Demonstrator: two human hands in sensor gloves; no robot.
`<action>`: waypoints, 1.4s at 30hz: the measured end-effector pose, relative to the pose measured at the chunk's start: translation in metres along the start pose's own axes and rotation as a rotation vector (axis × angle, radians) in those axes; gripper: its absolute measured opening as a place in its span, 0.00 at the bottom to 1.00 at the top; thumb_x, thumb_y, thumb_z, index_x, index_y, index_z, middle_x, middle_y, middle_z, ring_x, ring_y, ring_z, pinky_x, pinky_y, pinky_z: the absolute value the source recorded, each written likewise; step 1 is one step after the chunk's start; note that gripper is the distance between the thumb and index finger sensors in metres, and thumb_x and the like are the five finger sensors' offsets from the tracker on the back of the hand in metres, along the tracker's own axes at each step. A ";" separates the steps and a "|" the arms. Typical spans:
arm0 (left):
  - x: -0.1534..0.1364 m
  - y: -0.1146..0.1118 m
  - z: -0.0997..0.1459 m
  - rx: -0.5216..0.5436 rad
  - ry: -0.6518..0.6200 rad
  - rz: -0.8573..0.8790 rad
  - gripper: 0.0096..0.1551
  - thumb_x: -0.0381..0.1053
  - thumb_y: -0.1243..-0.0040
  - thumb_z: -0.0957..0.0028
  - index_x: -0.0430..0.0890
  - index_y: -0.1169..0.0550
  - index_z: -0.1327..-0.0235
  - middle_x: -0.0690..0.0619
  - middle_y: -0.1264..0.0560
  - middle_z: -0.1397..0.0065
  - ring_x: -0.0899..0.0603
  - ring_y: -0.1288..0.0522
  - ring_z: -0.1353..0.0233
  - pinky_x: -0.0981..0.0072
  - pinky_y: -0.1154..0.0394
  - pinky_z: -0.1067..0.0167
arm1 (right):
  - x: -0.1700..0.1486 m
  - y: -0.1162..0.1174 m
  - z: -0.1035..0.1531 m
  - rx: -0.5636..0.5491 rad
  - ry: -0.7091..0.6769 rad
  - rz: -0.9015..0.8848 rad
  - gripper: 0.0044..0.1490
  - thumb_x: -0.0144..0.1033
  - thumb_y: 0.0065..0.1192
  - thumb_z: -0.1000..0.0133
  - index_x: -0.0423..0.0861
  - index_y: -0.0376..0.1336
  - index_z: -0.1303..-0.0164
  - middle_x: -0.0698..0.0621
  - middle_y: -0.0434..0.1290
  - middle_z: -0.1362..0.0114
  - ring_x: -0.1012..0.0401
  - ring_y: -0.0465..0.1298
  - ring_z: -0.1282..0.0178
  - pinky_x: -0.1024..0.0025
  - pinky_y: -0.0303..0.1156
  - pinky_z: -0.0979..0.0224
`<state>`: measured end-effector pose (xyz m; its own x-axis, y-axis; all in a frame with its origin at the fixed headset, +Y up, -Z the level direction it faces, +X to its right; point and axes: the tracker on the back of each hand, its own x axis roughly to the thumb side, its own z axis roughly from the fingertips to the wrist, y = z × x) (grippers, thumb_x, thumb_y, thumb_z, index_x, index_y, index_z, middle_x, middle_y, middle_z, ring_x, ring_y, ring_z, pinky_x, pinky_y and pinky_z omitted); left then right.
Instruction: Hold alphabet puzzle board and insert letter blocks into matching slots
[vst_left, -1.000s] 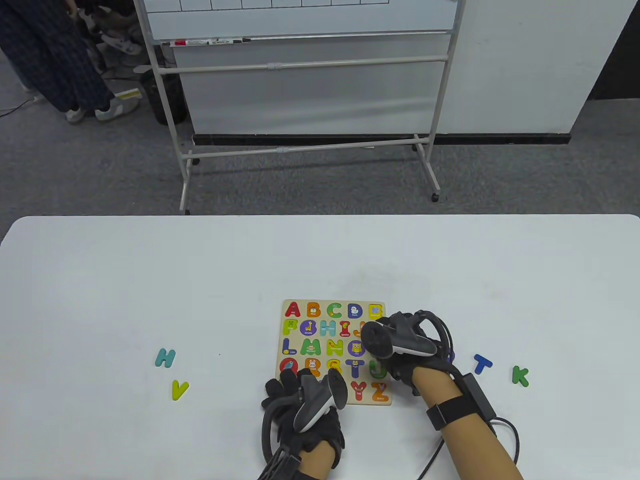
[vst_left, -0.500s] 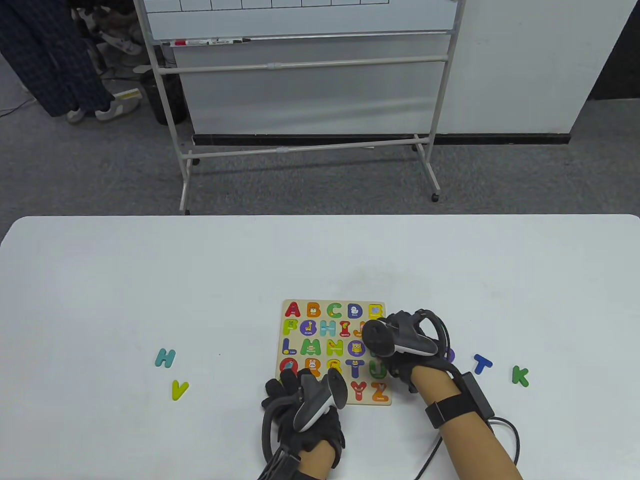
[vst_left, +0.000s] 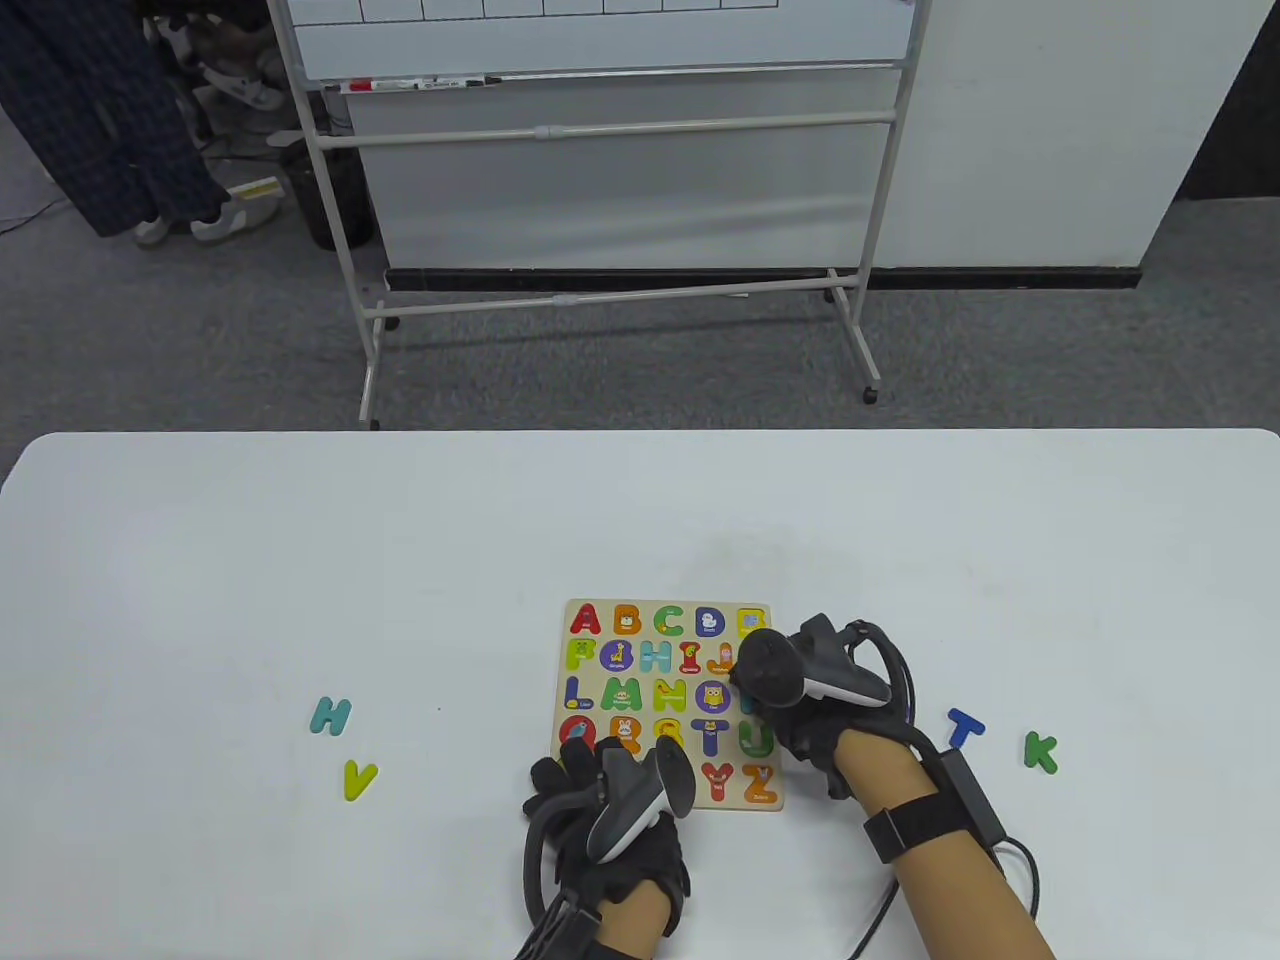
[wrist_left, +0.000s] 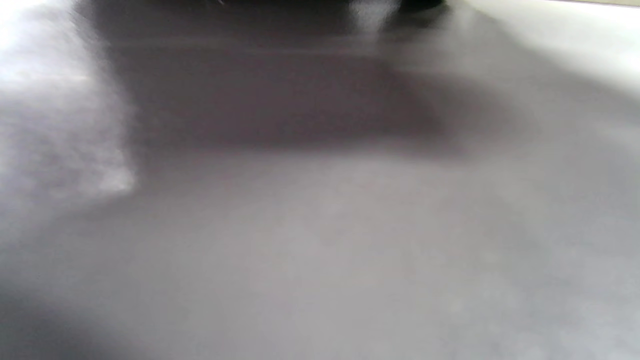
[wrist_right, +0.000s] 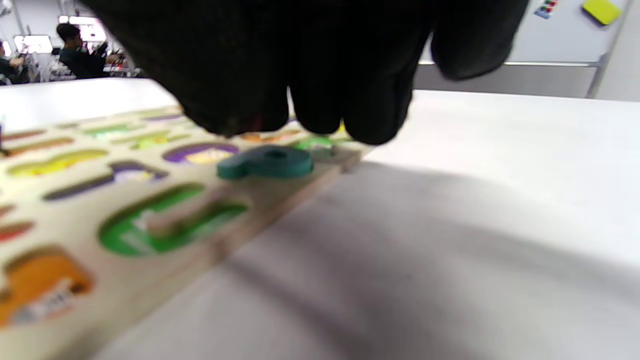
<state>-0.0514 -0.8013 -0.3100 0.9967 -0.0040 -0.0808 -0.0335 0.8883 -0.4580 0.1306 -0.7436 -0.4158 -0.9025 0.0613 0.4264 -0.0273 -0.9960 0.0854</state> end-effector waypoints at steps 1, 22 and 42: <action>0.000 0.000 0.000 0.000 -0.001 0.000 0.47 0.60 0.66 0.44 0.32 0.61 0.25 0.25 0.63 0.23 0.13 0.59 0.26 0.23 0.51 0.34 | -0.004 -0.007 0.004 -0.043 0.014 -0.022 0.35 0.42 0.70 0.51 0.52 0.70 0.30 0.44 0.71 0.22 0.47 0.77 0.26 0.40 0.65 0.25; 0.000 0.000 0.000 -0.004 -0.004 0.002 0.48 0.60 0.66 0.44 0.32 0.61 0.26 0.25 0.63 0.23 0.13 0.59 0.26 0.22 0.51 0.34 | -0.098 -0.006 0.082 0.045 0.337 0.009 0.45 0.45 0.74 0.52 0.54 0.61 0.21 0.43 0.67 0.18 0.44 0.71 0.21 0.33 0.57 0.22; 0.000 0.000 -0.001 -0.009 -0.004 0.004 0.48 0.60 0.66 0.44 0.31 0.61 0.26 0.24 0.63 0.23 0.13 0.59 0.26 0.22 0.51 0.34 | -0.080 0.025 0.063 0.042 0.293 0.123 0.38 0.39 0.76 0.52 0.49 0.69 0.29 0.43 0.75 0.27 0.46 0.78 0.31 0.41 0.66 0.27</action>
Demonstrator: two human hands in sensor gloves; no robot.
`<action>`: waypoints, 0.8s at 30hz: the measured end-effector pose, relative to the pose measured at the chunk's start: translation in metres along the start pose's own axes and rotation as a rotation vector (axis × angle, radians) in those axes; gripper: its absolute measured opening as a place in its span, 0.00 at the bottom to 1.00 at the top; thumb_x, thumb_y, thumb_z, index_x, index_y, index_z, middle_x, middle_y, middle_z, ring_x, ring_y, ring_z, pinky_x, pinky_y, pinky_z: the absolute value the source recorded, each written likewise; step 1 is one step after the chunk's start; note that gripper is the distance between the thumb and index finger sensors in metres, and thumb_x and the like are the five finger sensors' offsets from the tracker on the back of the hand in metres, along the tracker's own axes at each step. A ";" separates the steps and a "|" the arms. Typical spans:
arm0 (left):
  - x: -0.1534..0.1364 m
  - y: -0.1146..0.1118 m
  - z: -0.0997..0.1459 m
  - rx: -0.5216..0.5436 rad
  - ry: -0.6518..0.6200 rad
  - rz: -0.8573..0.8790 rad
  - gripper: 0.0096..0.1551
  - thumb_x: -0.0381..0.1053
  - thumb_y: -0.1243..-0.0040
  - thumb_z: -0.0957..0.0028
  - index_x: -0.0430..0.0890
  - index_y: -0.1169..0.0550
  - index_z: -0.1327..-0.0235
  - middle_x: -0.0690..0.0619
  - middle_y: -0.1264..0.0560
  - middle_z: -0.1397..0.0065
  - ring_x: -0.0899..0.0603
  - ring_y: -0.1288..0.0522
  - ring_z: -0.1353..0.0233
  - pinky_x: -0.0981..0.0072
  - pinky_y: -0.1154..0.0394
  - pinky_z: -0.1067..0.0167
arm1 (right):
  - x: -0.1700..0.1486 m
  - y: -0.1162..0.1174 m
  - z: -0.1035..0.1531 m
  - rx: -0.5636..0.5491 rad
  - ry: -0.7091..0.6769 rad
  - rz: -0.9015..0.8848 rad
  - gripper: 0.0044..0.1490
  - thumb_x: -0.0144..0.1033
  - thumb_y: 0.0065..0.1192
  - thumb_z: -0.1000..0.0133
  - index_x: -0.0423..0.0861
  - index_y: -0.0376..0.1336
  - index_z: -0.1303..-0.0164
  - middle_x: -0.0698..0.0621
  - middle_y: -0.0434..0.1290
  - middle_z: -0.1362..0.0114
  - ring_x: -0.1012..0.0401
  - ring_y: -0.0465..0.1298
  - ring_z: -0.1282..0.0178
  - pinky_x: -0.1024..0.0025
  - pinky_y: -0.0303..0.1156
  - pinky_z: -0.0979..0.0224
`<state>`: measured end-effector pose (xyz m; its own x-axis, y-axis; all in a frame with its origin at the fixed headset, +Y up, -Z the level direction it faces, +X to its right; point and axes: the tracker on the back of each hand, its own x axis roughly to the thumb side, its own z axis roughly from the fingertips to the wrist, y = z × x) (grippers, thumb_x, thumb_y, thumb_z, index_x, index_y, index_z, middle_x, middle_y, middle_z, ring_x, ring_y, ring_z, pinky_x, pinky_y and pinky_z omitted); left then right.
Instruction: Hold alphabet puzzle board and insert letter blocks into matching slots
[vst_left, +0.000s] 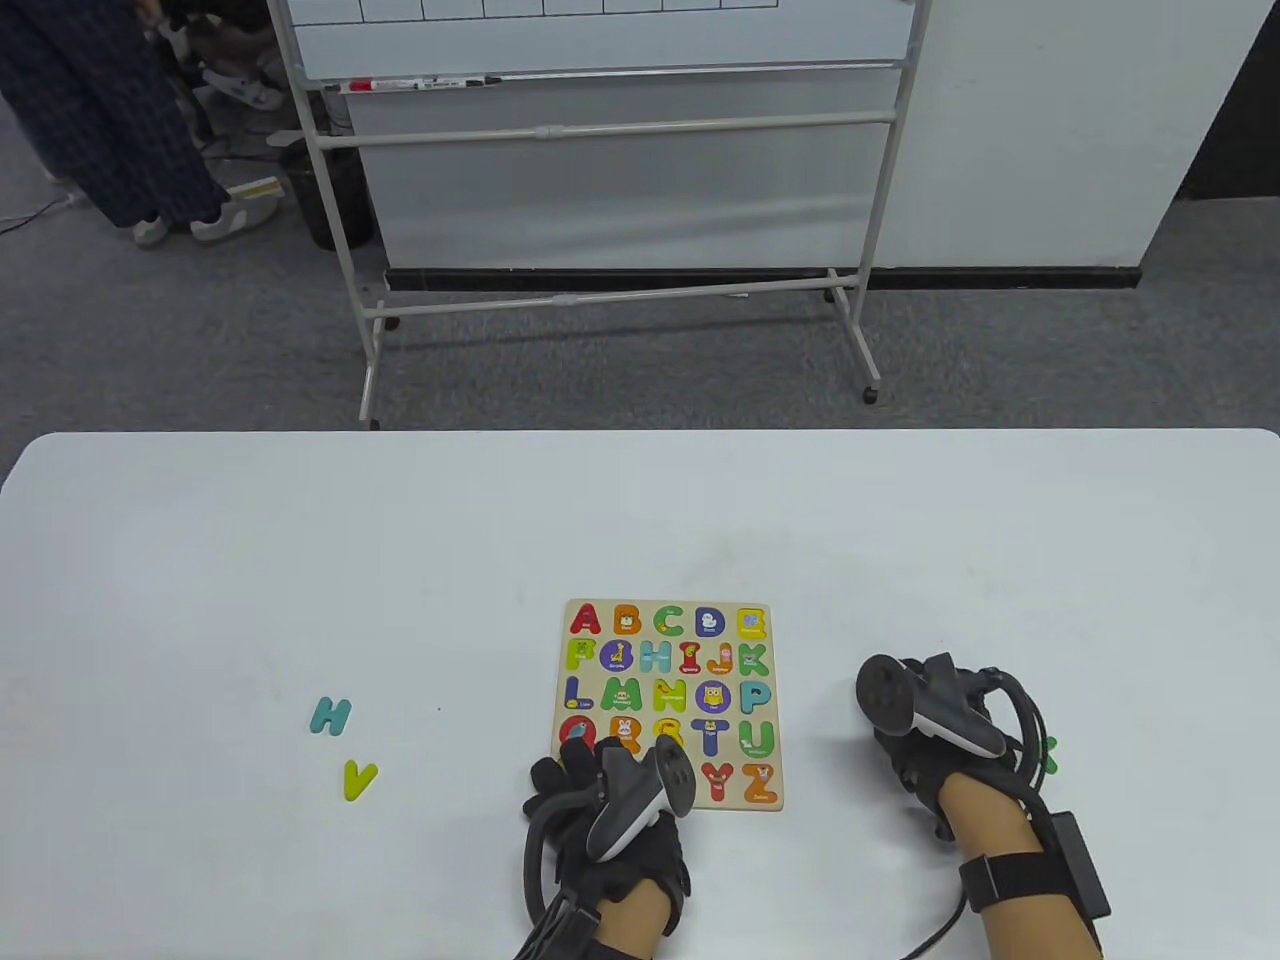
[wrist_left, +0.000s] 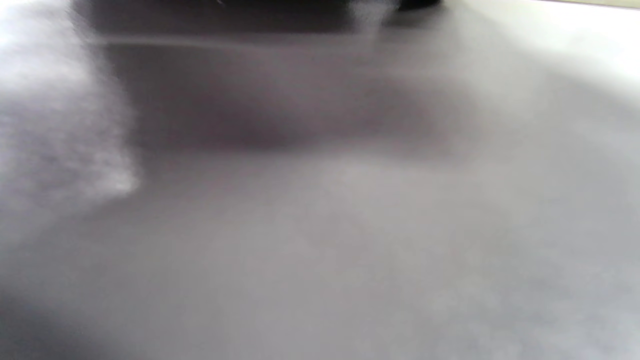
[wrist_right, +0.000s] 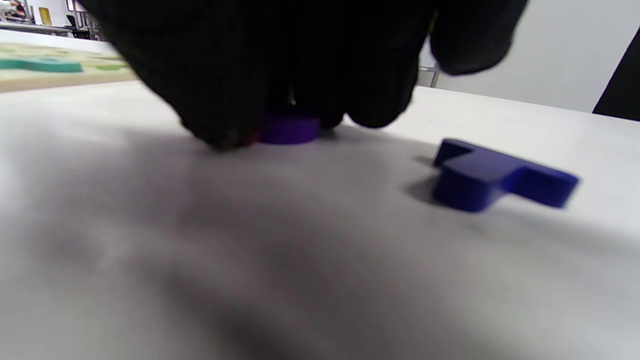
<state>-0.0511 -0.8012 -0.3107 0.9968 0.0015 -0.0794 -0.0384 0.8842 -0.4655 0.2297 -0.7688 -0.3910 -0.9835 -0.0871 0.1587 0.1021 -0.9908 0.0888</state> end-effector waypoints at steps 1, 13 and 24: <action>0.000 0.000 0.000 -0.001 0.000 0.001 0.48 0.60 0.66 0.44 0.32 0.61 0.26 0.24 0.64 0.23 0.13 0.59 0.26 0.22 0.51 0.34 | 0.000 0.000 0.000 0.001 0.001 -0.001 0.38 0.40 0.76 0.52 0.49 0.69 0.29 0.43 0.75 0.27 0.46 0.78 0.32 0.41 0.66 0.27; 0.000 0.000 0.000 -0.003 -0.001 0.005 0.48 0.60 0.66 0.44 0.31 0.61 0.26 0.24 0.64 0.23 0.13 0.60 0.26 0.22 0.50 0.34 | 0.047 -0.022 -0.007 -0.122 -0.118 -0.043 0.39 0.43 0.78 0.55 0.47 0.70 0.31 0.43 0.77 0.29 0.47 0.80 0.34 0.40 0.67 0.27; 0.000 -0.001 -0.001 -0.001 -0.005 0.017 0.48 0.60 0.66 0.44 0.32 0.61 0.26 0.24 0.64 0.23 0.13 0.60 0.26 0.22 0.50 0.35 | 0.120 -0.030 -0.033 -0.166 -0.298 -0.093 0.38 0.42 0.81 0.57 0.48 0.72 0.33 0.44 0.81 0.31 0.48 0.83 0.36 0.41 0.68 0.28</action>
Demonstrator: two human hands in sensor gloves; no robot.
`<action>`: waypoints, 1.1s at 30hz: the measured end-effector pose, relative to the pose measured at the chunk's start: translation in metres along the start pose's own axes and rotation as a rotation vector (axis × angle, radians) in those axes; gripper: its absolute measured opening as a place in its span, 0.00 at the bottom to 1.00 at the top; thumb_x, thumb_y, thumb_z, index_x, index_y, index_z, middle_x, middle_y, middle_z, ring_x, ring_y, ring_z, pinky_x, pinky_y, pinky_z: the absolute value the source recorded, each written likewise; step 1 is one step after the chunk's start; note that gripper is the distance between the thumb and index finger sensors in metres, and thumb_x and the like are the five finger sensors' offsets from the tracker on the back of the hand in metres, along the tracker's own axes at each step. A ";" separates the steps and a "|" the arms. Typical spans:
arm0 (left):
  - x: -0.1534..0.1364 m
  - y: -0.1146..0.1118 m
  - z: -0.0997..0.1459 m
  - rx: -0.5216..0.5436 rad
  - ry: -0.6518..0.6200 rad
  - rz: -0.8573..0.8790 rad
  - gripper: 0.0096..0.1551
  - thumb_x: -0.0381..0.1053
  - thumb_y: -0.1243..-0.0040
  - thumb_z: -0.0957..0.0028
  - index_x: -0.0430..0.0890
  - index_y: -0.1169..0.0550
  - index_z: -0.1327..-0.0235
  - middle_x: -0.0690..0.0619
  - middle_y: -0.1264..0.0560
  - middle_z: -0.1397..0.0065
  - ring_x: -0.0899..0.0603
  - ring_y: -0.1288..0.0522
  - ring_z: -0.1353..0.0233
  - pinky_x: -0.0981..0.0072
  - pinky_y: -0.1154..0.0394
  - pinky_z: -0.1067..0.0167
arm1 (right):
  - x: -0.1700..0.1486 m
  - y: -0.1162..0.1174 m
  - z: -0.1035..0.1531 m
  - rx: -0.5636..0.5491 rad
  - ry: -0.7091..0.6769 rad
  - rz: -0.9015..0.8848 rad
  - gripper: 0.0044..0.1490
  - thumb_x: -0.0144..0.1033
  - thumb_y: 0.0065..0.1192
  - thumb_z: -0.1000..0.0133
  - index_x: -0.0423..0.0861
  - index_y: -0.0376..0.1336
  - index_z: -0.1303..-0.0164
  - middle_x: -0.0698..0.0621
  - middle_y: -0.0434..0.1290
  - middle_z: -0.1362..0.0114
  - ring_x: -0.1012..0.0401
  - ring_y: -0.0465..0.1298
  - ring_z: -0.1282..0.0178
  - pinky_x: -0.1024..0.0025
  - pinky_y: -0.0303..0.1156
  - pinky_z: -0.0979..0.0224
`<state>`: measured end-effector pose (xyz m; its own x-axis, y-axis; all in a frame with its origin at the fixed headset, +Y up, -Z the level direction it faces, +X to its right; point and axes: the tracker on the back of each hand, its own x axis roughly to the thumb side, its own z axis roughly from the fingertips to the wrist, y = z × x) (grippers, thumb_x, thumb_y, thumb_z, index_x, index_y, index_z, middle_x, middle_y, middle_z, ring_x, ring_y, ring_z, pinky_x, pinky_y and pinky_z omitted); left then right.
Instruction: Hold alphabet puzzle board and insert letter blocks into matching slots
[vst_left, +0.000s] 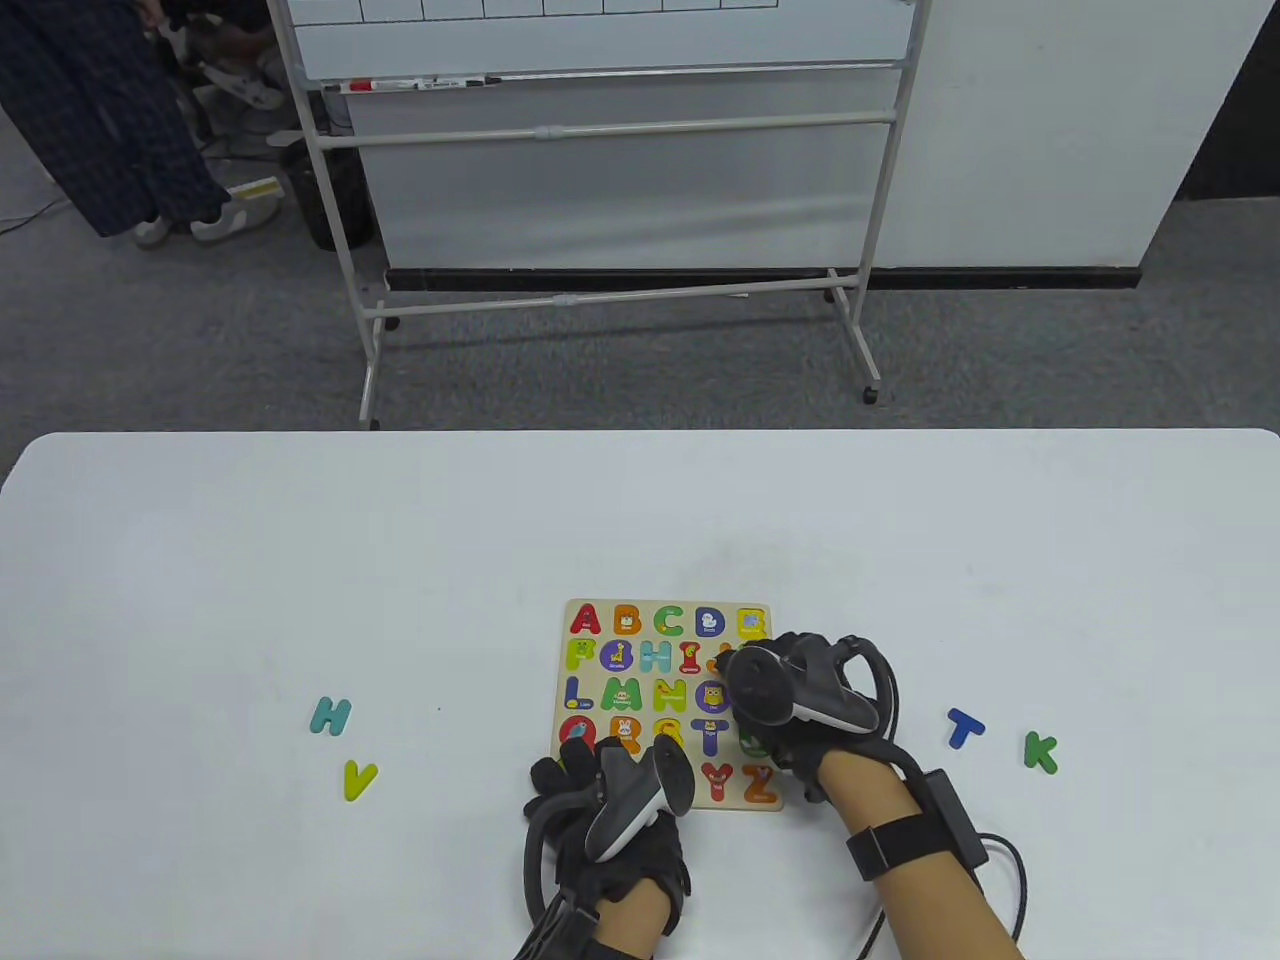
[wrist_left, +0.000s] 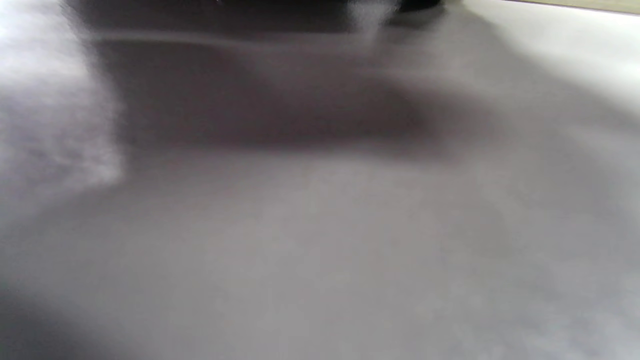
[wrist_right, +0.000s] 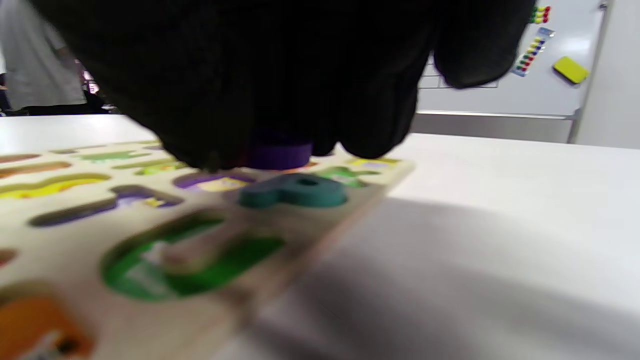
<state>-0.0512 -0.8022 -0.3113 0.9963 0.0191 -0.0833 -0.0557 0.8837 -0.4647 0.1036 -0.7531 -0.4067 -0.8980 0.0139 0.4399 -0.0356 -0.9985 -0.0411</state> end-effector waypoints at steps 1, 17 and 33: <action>0.000 0.000 0.000 0.000 -0.001 0.001 0.48 0.60 0.66 0.44 0.31 0.61 0.26 0.24 0.64 0.23 0.13 0.60 0.26 0.22 0.50 0.35 | 0.002 0.001 -0.002 0.001 -0.004 -0.001 0.38 0.42 0.81 0.57 0.48 0.72 0.33 0.44 0.81 0.31 0.48 0.83 0.36 0.41 0.68 0.28; -0.001 0.000 0.000 0.002 -0.005 -0.001 0.48 0.60 0.65 0.44 0.32 0.61 0.26 0.24 0.64 0.23 0.13 0.60 0.26 0.22 0.50 0.35 | 0.016 0.009 -0.015 -0.005 -0.035 0.004 0.37 0.43 0.82 0.57 0.49 0.74 0.36 0.47 0.81 0.33 0.50 0.84 0.37 0.41 0.68 0.27; -0.001 0.000 0.001 -0.001 -0.006 -0.002 0.48 0.60 0.65 0.44 0.31 0.61 0.26 0.24 0.64 0.23 0.13 0.60 0.26 0.22 0.51 0.35 | 0.017 0.009 -0.013 -0.015 0.001 -0.010 0.29 0.40 0.83 0.58 0.53 0.78 0.44 0.51 0.83 0.35 0.52 0.84 0.36 0.42 0.68 0.27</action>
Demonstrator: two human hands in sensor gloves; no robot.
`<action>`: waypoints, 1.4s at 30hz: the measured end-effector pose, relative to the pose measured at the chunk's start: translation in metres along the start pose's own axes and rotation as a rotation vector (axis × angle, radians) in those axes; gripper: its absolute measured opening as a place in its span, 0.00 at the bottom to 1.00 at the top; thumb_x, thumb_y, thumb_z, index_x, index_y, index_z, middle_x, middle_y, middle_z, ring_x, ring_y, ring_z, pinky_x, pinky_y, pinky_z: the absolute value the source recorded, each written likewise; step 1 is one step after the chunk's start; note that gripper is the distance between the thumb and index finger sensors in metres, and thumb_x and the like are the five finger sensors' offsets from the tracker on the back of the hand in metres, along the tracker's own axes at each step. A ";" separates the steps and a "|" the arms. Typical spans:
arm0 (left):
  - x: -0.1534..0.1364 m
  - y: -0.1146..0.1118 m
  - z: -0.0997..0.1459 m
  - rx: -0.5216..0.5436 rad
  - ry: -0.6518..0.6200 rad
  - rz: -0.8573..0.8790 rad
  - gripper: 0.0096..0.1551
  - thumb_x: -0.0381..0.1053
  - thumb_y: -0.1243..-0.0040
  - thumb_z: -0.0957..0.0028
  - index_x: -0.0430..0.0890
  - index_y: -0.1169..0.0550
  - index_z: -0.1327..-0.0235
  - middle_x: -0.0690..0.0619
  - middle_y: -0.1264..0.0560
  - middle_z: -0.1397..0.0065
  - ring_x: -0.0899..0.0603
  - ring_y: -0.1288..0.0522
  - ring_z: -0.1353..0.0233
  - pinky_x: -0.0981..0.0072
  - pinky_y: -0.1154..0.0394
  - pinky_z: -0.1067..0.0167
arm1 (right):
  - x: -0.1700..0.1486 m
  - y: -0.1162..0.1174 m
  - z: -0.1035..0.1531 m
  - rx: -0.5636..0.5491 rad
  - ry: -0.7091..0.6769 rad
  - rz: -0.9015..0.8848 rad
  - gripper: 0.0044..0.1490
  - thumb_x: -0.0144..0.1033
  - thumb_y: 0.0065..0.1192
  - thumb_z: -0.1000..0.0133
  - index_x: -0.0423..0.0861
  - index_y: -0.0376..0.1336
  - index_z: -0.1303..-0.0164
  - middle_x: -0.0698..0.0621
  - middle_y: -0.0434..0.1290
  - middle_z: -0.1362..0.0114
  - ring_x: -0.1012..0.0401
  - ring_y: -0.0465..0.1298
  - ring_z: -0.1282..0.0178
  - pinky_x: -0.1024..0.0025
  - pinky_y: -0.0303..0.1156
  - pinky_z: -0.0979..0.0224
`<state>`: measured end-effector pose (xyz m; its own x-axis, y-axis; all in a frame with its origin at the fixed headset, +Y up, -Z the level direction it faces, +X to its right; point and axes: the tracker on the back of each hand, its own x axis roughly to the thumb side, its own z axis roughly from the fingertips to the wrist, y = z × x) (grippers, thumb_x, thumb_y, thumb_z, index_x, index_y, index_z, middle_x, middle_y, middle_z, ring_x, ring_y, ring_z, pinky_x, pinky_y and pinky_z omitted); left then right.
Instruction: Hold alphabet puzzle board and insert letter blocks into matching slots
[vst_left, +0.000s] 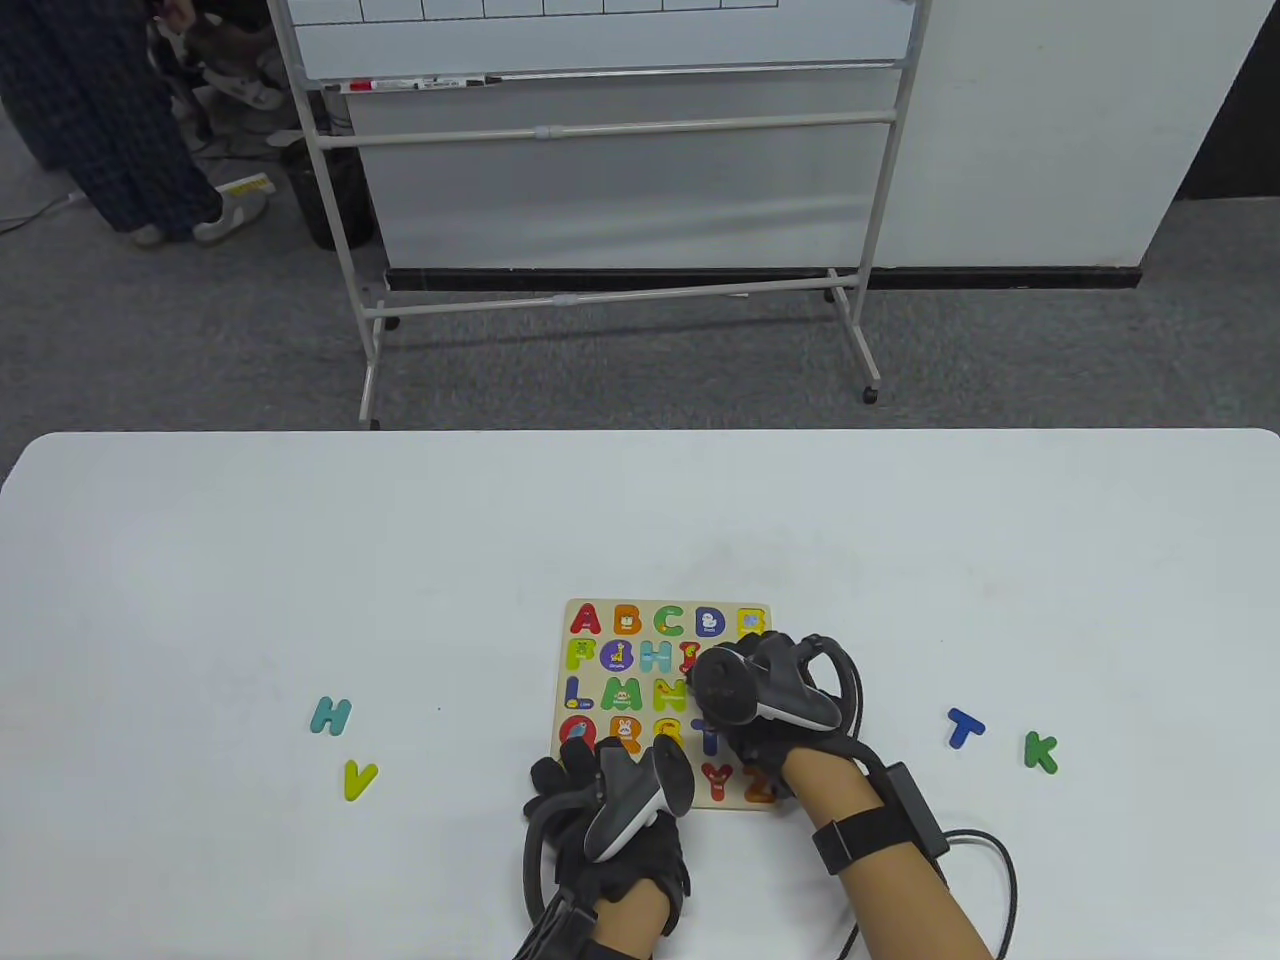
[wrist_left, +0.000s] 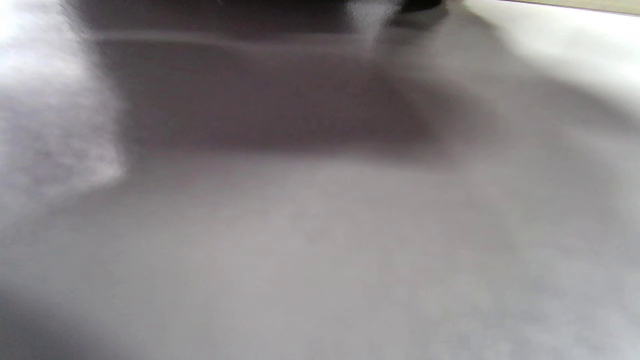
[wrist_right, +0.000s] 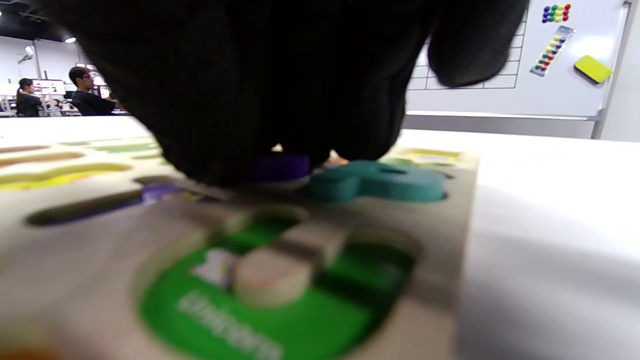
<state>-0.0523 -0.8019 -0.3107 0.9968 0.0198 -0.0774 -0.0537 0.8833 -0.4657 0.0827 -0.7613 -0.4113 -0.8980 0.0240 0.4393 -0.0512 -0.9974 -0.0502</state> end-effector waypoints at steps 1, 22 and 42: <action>0.000 0.000 0.000 -0.001 0.000 0.000 0.48 0.60 0.66 0.44 0.31 0.61 0.26 0.24 0.64 0.23 0.13 0.60 0.26 0.22 0.51 0.35 | 0.000 0.000 0.000 0.005 0.004 0.003 0.28 0.40 0.83 0.58 0.54 0.78 0.45 0.52 0.83 0.35 0.52 0.84 0.36 0.42 0.68 0.27; 0.000 0.000 0.000 -0.003 -0.002 -0.005 0.48 0.60 0.66 0.44 0.31 0.61 0.26 0.24 0.64 0.23 0.12 0.60 0.26 0.22 0.51 0.35 | -0.115 -0.050 0.073 0.112 0.390 0.003 0.47 0.48 0.75 0.53 0.51 0.62 0.22 0.43 0.67 0.18 0.44 0.72 0.22 0.35 0.58 0.23; 0.001 0.000 0.000 -0.003 -0.003 -0.006 0.48 0.60 0.66 0.44 0.31 0.62 0.26 0.24 0.64 0.23 0.12 0.60 0.26 0.21 0.51 0.35 | -0.163 -0.008 0.120 0.247 0.558 0.049 0.42 0.38 0.77 0.52 0.45 0.66 0.25 0.40 0.71 0.24 0.47 0.80 0.34 0.42 0.69 0.29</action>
<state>-0.0516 -0.8016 -0.3105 0.9973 0.0154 -0.0721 -0.0475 0.8819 -0.4691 0.2823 -0.7654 -0.3745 -0.9936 -0.0570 -0.0977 0.0387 -0.9829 0.1800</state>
